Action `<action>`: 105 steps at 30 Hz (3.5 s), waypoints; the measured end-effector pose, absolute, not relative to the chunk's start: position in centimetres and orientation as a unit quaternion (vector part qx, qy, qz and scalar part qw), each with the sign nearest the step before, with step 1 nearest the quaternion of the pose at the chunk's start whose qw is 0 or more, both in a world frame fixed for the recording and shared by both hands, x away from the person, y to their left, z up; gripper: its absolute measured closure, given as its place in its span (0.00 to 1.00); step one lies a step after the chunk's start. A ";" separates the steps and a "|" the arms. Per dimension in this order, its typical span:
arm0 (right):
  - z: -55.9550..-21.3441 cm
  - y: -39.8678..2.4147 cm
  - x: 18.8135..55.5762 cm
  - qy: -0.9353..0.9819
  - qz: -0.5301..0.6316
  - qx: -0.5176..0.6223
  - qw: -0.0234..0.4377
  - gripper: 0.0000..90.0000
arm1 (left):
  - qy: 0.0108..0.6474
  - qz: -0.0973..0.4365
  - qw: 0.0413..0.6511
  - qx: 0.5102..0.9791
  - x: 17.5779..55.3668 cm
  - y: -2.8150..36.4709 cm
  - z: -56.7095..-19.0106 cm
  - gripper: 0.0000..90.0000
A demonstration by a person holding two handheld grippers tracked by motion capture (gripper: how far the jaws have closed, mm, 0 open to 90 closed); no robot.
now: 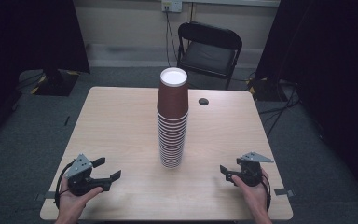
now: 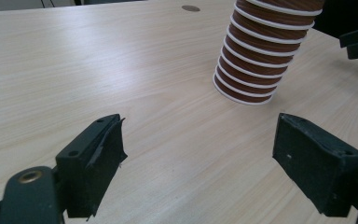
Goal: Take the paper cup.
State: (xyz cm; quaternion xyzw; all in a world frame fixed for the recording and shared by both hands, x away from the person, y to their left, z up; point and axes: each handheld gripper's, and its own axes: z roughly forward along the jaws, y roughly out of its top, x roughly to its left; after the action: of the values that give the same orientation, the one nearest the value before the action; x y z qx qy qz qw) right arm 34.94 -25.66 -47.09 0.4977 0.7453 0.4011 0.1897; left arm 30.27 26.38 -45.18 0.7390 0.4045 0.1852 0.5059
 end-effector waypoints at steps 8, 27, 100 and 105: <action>-46.7 -25.7 34.7 0.745 0.411 0.492 0.185 0.20 | 0.423 0.194 0.498 0.732 30.5 26.9 -45.3 0.20; -42.9 -22.1 33.5 0.760 0.476 0.411 0.166 0.22 | 0.411 0.187 0.497 0.741 30.8 26.4 -45.4 0.18; -24.3 -8.9 42.2 0.742 0.605 0.245 0.156 0.13 | 0.412 0.175 0.498 0.743 30.7 26.5 -45.7 0.21; -25.0 -8.6 42.4 0.743 0.602 0.249 0.153 0.11 | 0.413 0.175 0.498 0.743 30.7 26.5 -45.7 0.21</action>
State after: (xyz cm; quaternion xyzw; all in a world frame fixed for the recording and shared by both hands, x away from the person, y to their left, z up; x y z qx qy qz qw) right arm 42.37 -8.60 -25.03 0.2494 0.7426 0.6024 0.1531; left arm 30.75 26.48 -45.72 0.7428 0.4127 0.1747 0.4975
